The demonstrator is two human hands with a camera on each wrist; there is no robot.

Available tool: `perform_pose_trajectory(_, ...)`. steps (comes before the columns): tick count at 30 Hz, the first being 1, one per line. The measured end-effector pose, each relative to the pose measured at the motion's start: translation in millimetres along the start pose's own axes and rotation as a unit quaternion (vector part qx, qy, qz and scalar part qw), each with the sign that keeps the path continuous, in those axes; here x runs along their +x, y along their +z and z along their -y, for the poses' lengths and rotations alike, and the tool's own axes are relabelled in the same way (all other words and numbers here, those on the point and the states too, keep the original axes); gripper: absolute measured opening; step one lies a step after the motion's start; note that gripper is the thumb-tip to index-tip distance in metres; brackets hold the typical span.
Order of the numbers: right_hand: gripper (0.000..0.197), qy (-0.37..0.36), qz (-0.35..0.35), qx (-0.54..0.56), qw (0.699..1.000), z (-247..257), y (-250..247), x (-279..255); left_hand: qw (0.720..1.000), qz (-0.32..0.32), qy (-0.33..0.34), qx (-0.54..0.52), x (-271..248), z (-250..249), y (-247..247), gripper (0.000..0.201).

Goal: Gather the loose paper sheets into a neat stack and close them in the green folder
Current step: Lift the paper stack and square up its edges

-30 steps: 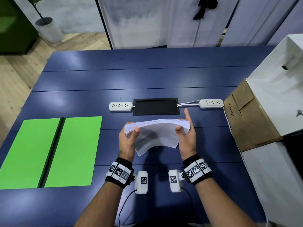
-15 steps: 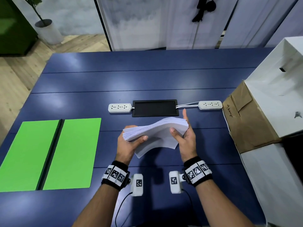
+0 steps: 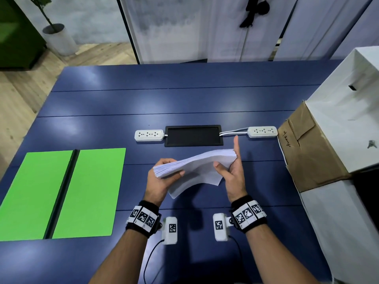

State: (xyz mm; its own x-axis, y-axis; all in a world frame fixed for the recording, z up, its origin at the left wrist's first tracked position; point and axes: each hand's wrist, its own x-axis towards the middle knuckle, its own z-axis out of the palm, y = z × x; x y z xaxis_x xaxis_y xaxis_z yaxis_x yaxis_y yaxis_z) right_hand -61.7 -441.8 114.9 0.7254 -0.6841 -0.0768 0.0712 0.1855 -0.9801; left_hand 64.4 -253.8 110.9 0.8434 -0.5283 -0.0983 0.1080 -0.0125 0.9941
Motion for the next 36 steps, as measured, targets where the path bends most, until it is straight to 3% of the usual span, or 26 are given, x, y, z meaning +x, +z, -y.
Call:
perform_pose_trajectory(2,0.086,0.004,-0.005,-0.006,1.000,-3.0,-0.9,1.6,1.000,0.001,-0.001,0.001,0.9,0.8,-0.8,0.030)
perform_pose_trajectory(7,0.055,-0.004,0.007,-0.011,1.000,-4.6,2.1,0.6,1.000,0.002,-0.007,-0.003,2.9,2.5,-1.4,0.024)
perform_pose_trajectory(12,0.039,0.009,-0.014,-0.038,0.999,-5.7,8.3,1.0,1.000,-0.015,-0.014,-0.023,3.0,4.6,0.0,0.033)
perform_pose_trajectory(15,0.030,-0.026,-0.027,-0.059,0.998,-3.1,13.9,-5.2,0.999,-0.032,-0.018,-0.036,0.4,2.9,-0.4,0.030)
perform_pose_trajectory(18,0.033,-0.033,-0.045,-0.055,0.997,-11.0,14.8,-16.4,0.998,-0.048,-0.028,-0.038,-2.2,7.3,-2.0,0.028)
perform_pose_trajectory(24,0.044,0.053,-0.051,-0.071,0.995,-42.7,-3.5,-18.5,0.992,-0.060,-0.104,-0.026,-4.5,29.7,-3.6,0.027)
perform_pose_trajectory(36,0.044,0.098,-0.055,-0.087,0.990,-64.0,-6.0,-25.7,0.991,-0.046,-0.127,-0.021,-15.7,40.9,-1.0,0.030)
